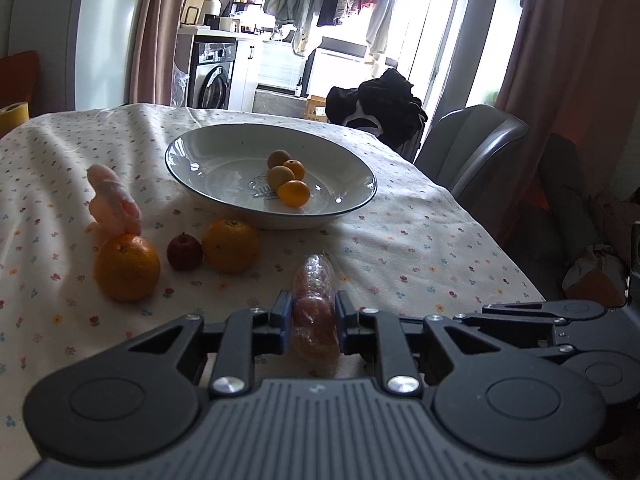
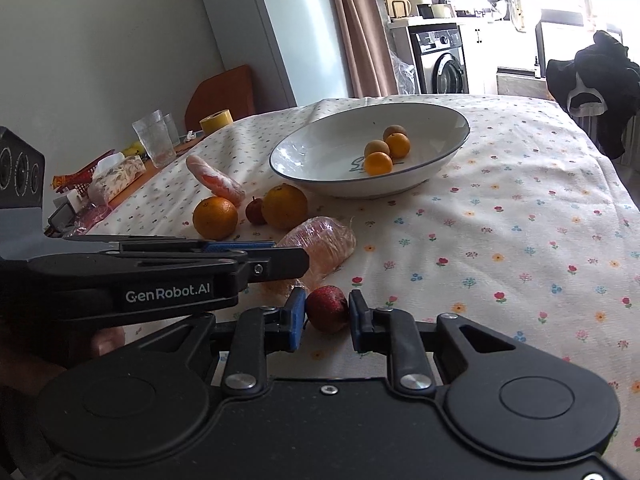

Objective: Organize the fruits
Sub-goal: 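Carry the pastry and apple in both tools over the white bowl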

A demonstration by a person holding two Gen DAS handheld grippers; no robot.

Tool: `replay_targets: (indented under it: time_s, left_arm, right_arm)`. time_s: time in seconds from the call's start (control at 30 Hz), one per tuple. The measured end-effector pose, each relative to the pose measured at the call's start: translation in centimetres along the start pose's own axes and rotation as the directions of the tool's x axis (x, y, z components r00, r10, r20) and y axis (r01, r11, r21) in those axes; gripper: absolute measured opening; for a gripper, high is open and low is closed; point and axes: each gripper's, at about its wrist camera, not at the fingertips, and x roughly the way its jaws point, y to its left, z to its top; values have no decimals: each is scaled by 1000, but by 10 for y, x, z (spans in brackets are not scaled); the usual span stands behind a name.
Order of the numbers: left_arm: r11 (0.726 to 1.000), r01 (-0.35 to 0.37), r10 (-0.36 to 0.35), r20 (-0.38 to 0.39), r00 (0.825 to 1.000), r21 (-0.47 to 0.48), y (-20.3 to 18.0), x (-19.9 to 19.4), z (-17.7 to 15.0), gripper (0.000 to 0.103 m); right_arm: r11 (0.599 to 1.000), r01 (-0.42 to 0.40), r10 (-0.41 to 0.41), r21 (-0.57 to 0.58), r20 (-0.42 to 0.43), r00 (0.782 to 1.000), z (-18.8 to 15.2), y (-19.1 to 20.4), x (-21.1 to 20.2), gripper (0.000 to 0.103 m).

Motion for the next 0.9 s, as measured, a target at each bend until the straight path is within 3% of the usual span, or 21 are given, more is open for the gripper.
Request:
replay_targets:
  time_s: [0.43, 0.6, 0.7, 0.9]
  left_arm:
    - [985, 95, -97, -7, 995, -141, 5, 6, 2, 21]
    - [965, 134, -145, -32, 989, -227, 17, 15, -2, 22]
    - [938, 170, -187, -28, 982, -304, 27, 15, -3, 22]
    - [960, 132, -142, -24, 990, -247, 18, 13, -2, 20]
  right_arm:
    - [1000, -10, 10, -4, 19, 1000, -3, -4, -2, 22]
    - [1000, -8, 8, -5, 20, 1000, -3, -3, -3, 21]
    - [1000, -9, 9, -4, 20, 1000, -3, -3, -2, 21]
    - [1000, -8, 8, 0, 17, 1000, -2, -4, -2, 21]
